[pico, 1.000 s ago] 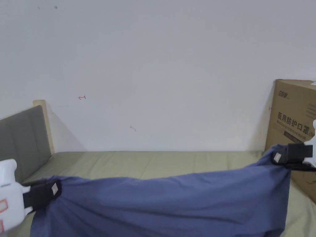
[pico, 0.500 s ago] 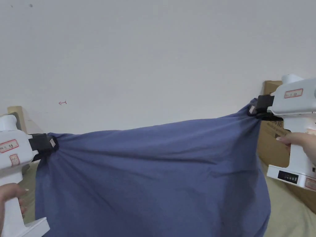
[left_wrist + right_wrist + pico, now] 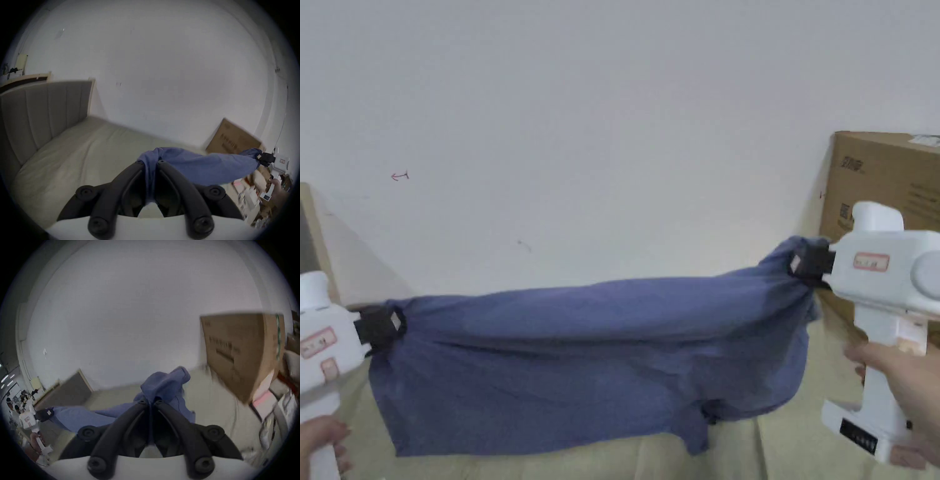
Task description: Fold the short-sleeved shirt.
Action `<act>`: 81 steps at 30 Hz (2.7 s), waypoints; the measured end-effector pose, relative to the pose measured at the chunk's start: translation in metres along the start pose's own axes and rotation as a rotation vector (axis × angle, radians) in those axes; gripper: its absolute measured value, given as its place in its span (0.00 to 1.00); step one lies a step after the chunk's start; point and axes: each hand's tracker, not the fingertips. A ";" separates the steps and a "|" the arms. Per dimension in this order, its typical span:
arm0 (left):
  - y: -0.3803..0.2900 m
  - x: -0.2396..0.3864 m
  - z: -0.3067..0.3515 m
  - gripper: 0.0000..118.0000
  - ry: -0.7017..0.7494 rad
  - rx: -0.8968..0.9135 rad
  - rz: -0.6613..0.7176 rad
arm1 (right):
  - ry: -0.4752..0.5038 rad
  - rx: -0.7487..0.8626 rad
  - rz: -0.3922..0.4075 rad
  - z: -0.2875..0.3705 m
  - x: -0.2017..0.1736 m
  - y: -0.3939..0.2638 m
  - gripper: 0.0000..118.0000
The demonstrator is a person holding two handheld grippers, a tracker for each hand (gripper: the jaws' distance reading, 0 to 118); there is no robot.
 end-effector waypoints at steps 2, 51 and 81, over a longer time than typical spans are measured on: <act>-0.051 -0.013 -0.002 0.06 0.018 -0.147 -0.019 | -0.063 -0.160 0.018 -0.006 0.022 -0.058 0.01; -0.100 0.099 0.208 0.00 -0.062 0.136 -0.158 | 0.039 0.258 0.174 0.198 -0.088 -0.143 0.00; -0.225 -0.106 -0.021 0.94 0.177 -0.794 -0.187 | 0.047 -0.219 0.194 0.096 -0.029 -0.202 0.00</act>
